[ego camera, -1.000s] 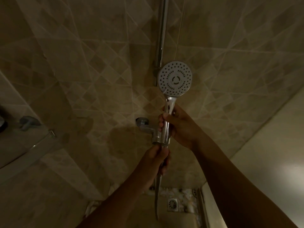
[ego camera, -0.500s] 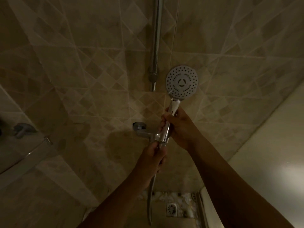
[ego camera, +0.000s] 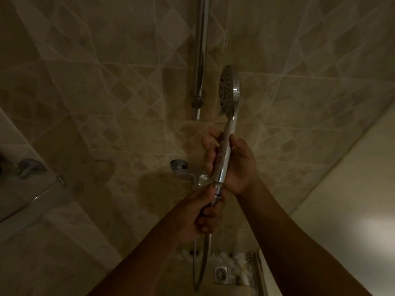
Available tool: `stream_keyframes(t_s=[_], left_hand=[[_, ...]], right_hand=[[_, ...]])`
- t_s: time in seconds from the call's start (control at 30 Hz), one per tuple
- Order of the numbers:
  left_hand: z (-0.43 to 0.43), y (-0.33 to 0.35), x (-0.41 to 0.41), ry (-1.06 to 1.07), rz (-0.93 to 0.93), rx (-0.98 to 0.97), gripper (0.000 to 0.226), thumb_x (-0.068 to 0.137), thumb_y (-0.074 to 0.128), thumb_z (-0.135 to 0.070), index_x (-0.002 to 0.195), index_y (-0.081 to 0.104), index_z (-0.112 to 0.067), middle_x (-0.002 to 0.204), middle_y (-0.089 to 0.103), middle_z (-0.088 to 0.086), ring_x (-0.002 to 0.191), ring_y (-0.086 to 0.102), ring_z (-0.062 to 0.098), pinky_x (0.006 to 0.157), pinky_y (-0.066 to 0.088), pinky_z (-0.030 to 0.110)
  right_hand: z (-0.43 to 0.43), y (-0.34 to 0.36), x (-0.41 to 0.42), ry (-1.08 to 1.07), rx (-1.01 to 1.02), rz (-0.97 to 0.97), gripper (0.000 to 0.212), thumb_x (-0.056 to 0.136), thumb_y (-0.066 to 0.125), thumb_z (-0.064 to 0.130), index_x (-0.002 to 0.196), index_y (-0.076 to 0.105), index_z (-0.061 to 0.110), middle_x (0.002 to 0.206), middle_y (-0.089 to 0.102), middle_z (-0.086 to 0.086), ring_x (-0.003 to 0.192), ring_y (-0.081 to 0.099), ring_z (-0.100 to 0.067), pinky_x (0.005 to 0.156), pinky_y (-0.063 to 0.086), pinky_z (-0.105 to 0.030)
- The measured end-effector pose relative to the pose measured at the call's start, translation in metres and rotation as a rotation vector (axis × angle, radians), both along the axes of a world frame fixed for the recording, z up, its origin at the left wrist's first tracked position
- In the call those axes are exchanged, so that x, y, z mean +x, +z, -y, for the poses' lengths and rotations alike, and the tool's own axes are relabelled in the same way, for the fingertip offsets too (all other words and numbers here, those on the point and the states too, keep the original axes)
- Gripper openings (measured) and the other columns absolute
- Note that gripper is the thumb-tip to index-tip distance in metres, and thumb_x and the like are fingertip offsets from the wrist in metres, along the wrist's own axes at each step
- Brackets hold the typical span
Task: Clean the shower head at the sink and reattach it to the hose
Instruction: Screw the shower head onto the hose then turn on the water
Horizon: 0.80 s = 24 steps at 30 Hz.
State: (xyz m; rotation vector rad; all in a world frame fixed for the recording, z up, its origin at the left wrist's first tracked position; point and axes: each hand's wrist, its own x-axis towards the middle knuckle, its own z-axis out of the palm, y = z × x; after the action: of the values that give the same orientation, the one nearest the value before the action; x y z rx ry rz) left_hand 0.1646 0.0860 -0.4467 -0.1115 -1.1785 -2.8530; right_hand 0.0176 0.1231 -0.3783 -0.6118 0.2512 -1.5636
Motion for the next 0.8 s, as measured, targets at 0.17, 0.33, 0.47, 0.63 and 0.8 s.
stream_keyframes(t_s=[0.17, 0.33, 0.47, 0.63, 0.8], left_hand=[[-0.010, -0.010, -0.001, 0.285, 0.184, -0.133, 0.027, 0.093, 0.060, -0.043, 0.098, 0.059, -0.017, 0.062, 0.036, -0.005, 0.045, 0.028, 0.005, 0.042, 0.027, 0.019], [-0.013, -0.016, -0.005, 0.590, 0.349, -0.405, 0.032, 0.089, 0.061, -0.045, 0.094, 0.054, -0.015, 0.059, 0.034, -0.006, 0.045, 0.027, 0.005, 0.040, 0.023, 0.020], [-0.012, -0.017, 0.003, 0.487, 0.276, -0.318, 0.027, 0.092, 0.060, -0.040, 0.098, 0.057, -0.014, 0.058, 0.034, -0.010, 0.045, 0.028, 0.003, 0.040, 0.025, 0.019], [-0.009, -0.009, 0.008, 0.229, 0.163, -0.123, 0.037, 0.087, 0.070, -0.044, 0.104, 0.058, -0.013, 0.062, 0.028, -0.006, 0.044, 0.025, 0.003, 0.040, 0.022, 0.019], [-0.013, 0.000, 0.006, -0.105, -0.030, 0.024, 0.031, 0.092, 0.063, -0.045, 0.104, 0.064, -0.016, 0.058, 0.027, -0.006, 0.041, 0.022, 0.004, 0.040, 0.019, 0.020]], right_hand=[[0.005, -0.007, -0.001, -0.141, 0.201, -0.308, 0.014, 0.092, 0.059, 0.026, 0.098, 0.055, 0.014, 0.067, 0.057, -0.001, 0.051, 0.052, -0.010, 0.053, 0.048, -0.025], [0.013, -0.021, 0.011, -0.605, 0.513, -0.528, 0.012, 0.098, 0.057, 0.021, 0.097, 0.052, 0.011, 0.064, 0.053, -0.005, 0.053, 0.050, -0.016, 0.057, 0.043, -0.034], [-0.001, -0.020, 0.009, -0.467, 0.409, -0.487, 0.015, 0.099, 0.055, 0.028, 0.093, 0.055, 0.014, 0.068, 0.053, -0.002, 0.058, 0.051, -0.015, 0.061, 0.042, -0.035], [-0.013, -0.004, 0.000, -0.157, 0.171, -0.307, 0.041, 0.085, 0.066, 0.044, 0.112, 0.069, 0.014, 0.098, 0.068, -0.008, 0.087, 0.068, -0.021, 0.081, 0.057, -0.040], [-0.012, 0.003, 0.001, 0.078, -0.111, -0.052, 0.071, 0.085, 0.070, 0.037, 0.144, 0.044, 0.008, 0.127, 0.061, -0.026, 0.108, 0.066, -0.037, 0.096, 0.049, -0.053]])
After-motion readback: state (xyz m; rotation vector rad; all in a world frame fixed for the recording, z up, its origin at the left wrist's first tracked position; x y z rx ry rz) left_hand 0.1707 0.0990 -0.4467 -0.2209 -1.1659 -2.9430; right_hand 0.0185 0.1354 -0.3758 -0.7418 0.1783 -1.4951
